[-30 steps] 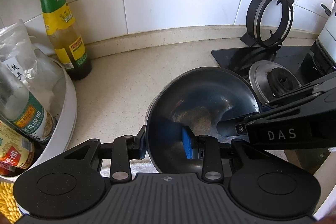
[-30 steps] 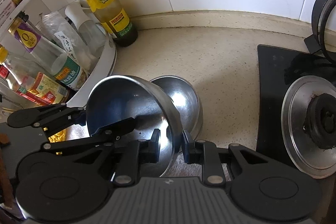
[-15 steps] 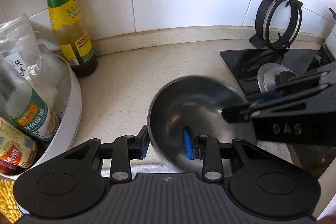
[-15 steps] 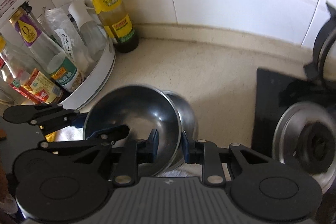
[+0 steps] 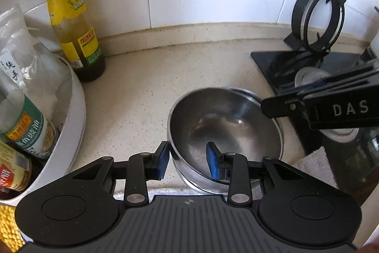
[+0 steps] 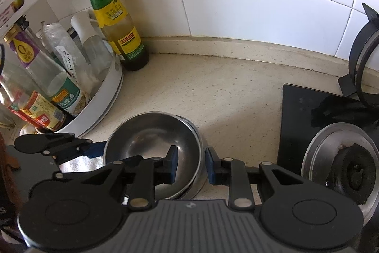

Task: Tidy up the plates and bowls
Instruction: 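Carry the steel bowl onto the two stacked bowls and release, then grasp the rim of the stacked steel bowls with the right gripper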

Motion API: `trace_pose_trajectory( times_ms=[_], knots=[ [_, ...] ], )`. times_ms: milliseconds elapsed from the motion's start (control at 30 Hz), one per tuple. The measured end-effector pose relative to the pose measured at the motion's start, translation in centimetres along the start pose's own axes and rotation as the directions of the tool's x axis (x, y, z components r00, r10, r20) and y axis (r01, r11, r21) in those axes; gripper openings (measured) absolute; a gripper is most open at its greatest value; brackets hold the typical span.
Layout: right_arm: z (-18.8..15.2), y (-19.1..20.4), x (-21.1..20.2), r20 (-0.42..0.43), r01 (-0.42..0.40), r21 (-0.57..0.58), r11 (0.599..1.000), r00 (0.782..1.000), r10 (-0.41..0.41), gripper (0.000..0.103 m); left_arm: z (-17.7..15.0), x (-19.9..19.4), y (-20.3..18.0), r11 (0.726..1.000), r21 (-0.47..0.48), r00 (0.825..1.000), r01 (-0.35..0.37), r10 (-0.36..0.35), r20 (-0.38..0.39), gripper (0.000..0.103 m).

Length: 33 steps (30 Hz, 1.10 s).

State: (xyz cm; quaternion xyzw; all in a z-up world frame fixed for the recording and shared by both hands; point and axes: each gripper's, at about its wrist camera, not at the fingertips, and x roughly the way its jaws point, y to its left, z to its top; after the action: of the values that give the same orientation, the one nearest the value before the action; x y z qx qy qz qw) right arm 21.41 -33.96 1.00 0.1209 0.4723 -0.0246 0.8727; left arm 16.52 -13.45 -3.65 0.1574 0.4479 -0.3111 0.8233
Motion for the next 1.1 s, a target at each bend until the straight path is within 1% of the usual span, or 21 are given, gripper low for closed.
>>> trace_pose_trajectory(
  times_ms=[133, 167, 267, 300, 400, 467, 600, 633, 733, 767, 867, 933, 1100],
  knots=[
    [-0.1, -0.3, -0.3, 0.002, -0.004, 0.014, 1.000, 1.000, 0.004, 0.050, 0.3, -1.0, 0.6, 1.000, -0.018, 0.999, 0.014, -0.013, 0.042, 0.043],
    [-0.2, -0.4, -0.5, 0.004, -0.006, 0.015, 1.000, 1.000, 0.006, 0.051, 0.4, -1.1, 0.7, 1.000, -0.030, 0.998, 0.010, -0.008, 0.057, 0.042],
    [-0.1, -0.6, -0.8, 0.013, -0.004, 0.020, 1.000, 1.000, 0.003, 0.053, 0.3, -1.1, 0.1, 1.000, -0.021, 0.994, -0.016, 0.019, 0.106, 0.042],
    [-0.1, -0.6, -0.8, 0.015, -0.001, 0.022, 1.000, 1.000, 0.001, 0.054, 0.1, -0.7, -0.2, 1.000, -0.007, 0.995, -0.015, 0.015, 0.103, 0.044],
    [0.0, -0.7, -1.0, 0.021, 0.004, 0.032, 0.999, 1.000, -0.005, 0.054, -0.3, 0.4, -1.1, 0.998, 0.031, 0.992, -0.051, 0.047, 0.114, 0.044],
    [-0.2, -0.9, -1.0, 0.020, 0.008, 0.036, 0.999, 1.000, -0.009, 0.054, -0.4, 0.9, -0.9, 0.999, 0.035, 0.994, -0.042, 0.038, 0.106, 0.044],
    [-0.4, -1.5, -1.0, 0.014, 0.016, 0.051, 0.999, 1.000, -0.017, 0.054, -0.3, 1.6, -0.1, 1.000, -0.012, 0.997, 0.009, -0.008, 0.076, 0.044],
    [-0.4, -1.7, -0.9, 0.012, 0.018, 0.057, 0.998, 1.000, -0.018, 0.054, -0.4, 1.6, -0.1, 1.000, -0.016, 0.997, 0.012, -0.010, 0.075, 0.044],
    [-0.4, -2.2, -0.9, 0.010, 0.014, 0.076, 0.997, 1.000, -0.015, 0.055, -0.3, 0.7, 0.1, 1.000, -0.019, 0.995, 0.016, -0.014, 0.097, 0.044],
    [-0.4, -2.3, -1.0, 0.011, 0.008, 0.083, 0.997, 1.000, -0.009, 0.058, -0.2, 0.1, 0.2, 1.000, -0.017, 0.993, 0.013, -0.011, 0.114, 0.045],
    [-0.6, -2.6, -1.0, 0.009, -0.027, 0.109, 0.994, 1.000, 0.026, 0.061, 0.0, -1.3, 0.0, 1.000, 0.005, 0.989, 0.008, -0.009, 0.150, 0.056],
    [-0.7, -2.7, -0.9, 0.011, -0.044, 0.116, 0.992, 0.999, 0.043, 0.061, -0.1, -1.8, -0.1, 1.000, 0.015, 0.987, -0.006, 0.004, 0.161, 0.054],
    [-0.9, -2.8, -0.7, 0.018, -0.072, 0.129, 0.989, 0.997, 0.071, 0.062, -1.1, -2.7, 0.2, 0.999, 0.038, 0.986, -0.007, 0.001, 0.166, 0.056]
  ],
)
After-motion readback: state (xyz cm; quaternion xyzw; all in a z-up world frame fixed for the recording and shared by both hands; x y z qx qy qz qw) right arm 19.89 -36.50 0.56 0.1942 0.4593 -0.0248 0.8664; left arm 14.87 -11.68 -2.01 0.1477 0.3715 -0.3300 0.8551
